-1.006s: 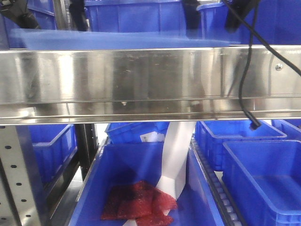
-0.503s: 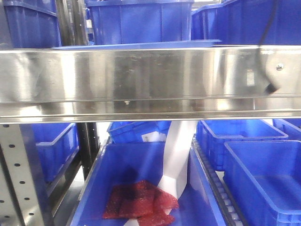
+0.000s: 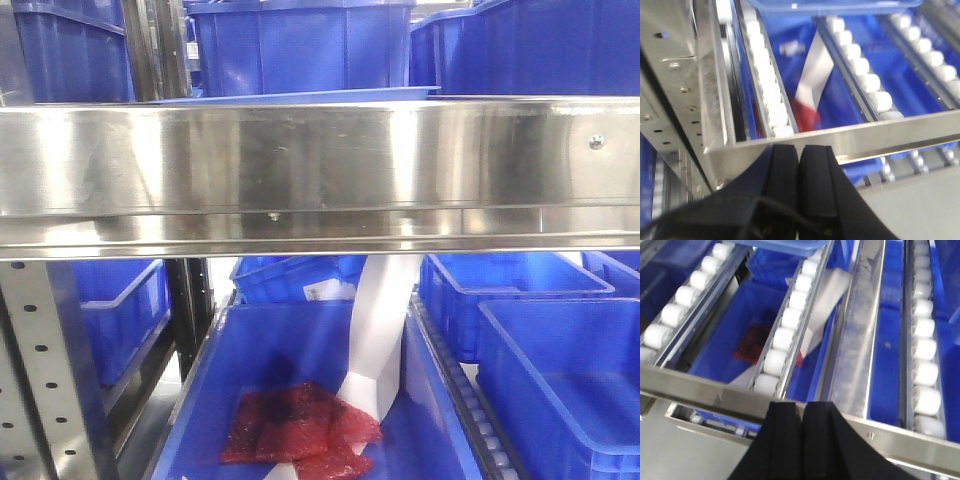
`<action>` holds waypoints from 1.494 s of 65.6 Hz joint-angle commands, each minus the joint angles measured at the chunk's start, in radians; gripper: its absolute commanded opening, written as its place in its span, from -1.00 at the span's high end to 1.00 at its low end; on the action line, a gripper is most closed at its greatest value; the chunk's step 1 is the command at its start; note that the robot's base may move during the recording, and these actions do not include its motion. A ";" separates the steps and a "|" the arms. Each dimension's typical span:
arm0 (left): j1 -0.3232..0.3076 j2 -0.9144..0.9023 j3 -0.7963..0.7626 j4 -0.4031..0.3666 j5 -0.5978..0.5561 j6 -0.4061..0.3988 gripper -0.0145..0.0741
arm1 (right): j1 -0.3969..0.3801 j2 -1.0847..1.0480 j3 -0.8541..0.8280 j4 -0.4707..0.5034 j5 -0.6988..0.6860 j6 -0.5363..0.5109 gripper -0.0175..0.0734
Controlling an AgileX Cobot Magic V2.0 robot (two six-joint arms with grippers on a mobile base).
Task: Grab blue tray and place on right shelf
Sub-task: 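Open both grippers and withdraw them from the tray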
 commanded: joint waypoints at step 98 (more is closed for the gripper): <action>0.291 -0.821 0.691 0.069 -0.497 0.019 0.78 | 0.003 -0.571 0.612 -0.095 -0.696 -0.006 0.49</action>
